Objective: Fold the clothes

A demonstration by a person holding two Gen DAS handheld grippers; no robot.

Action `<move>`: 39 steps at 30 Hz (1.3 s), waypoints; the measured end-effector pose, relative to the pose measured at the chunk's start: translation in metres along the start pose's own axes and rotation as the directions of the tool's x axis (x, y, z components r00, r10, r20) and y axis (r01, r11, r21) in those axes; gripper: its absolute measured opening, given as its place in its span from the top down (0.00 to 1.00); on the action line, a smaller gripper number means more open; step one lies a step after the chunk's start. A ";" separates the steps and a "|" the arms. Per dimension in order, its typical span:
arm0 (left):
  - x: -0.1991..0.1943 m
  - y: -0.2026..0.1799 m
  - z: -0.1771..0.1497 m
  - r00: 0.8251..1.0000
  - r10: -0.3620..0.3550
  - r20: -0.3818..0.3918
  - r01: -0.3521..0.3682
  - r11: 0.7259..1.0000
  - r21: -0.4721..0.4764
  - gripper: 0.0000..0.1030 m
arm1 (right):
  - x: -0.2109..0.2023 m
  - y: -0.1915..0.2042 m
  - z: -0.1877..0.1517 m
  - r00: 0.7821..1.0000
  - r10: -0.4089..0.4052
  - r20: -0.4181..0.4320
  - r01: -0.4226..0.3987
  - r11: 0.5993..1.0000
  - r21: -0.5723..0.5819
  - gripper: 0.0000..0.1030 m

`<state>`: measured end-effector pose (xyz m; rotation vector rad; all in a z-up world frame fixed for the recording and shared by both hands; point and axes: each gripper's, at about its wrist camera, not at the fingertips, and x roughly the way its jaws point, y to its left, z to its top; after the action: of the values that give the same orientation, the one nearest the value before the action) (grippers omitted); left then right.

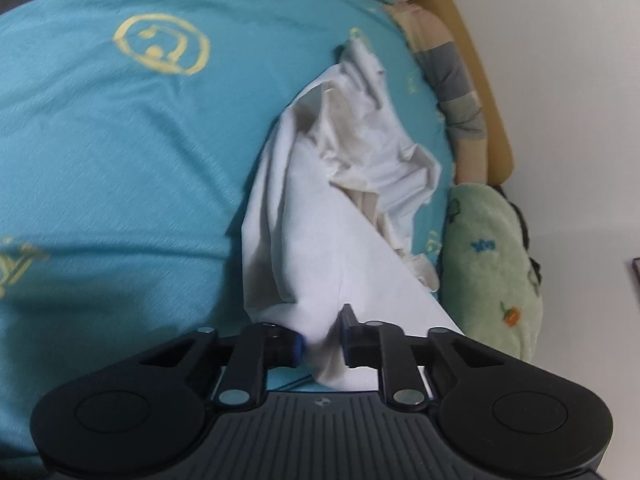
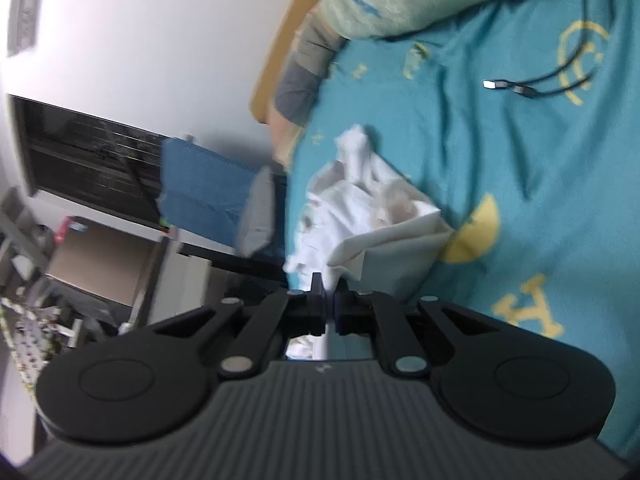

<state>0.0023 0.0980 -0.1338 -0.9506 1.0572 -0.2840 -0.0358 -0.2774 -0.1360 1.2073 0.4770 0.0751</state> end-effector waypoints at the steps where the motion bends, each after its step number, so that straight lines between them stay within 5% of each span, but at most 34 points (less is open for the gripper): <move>1: -0.004 -0.004 0.001 1.000 -0.011 0.018 0.011 1.000 0.015 0.88 | 0.002 0.003 0.001 1.000 0.014 0.003 -0.014 1.000 -0.012 0.93; 13: -0.100 -0.100 -0.003 0.968 -0.173 0.179 0.140 0.973 0.184 0.92 | -0.050 0.080 0.003 0.995 0.079 0.057 -0.071 0.989 -0.132 0.94; 18: -0.143 -0.107 -0.034 0.970 -0.184 0.157 0.145 0.963 0.228 0.92 | -0.095 0.113 -0.003 0.996 0.084 0.032 -0.076 0.978 -0.193 0.94; 24: -0.176 -0.078 -0.072 0.994 -0.094 0.062 0.079 0.976 0.203 0.92 | -0.153 0.099 -0.042 0.997 0.036 -0.072 -0.047 0.986 -0.160 0.94; 29: -0.148 -0.094 -0.043 0.994 -0.082 0.079 0.065 0.978 0.197 0.92 | -0.143 0.106 -0.031 0.999 -0.007 -0.053 -0.003 0.983 -0.182 0.94; 35: -0.058 -0.120 0.012 0.989 -0.017 0.145 -0.016 0.974 0.227 0.91 | -0.052 0.105 0.017 0.993 -0.107 0.040 0.112 0.981 -0.159 0.93; 39: 0.004 -0.110 0.040 0.986 0.067 0.152 -0.101 0.967 0.232 0.91 | 0.007 0.073 0.037 0.984 -0.178 0.020 0.179 0.977 -0.117 0.93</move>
<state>0.0632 0.0516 -0.0447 -0.6969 0.9063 -0.2622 -0.0003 -0.2813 -0.0622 1.0438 0.5635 -0.0560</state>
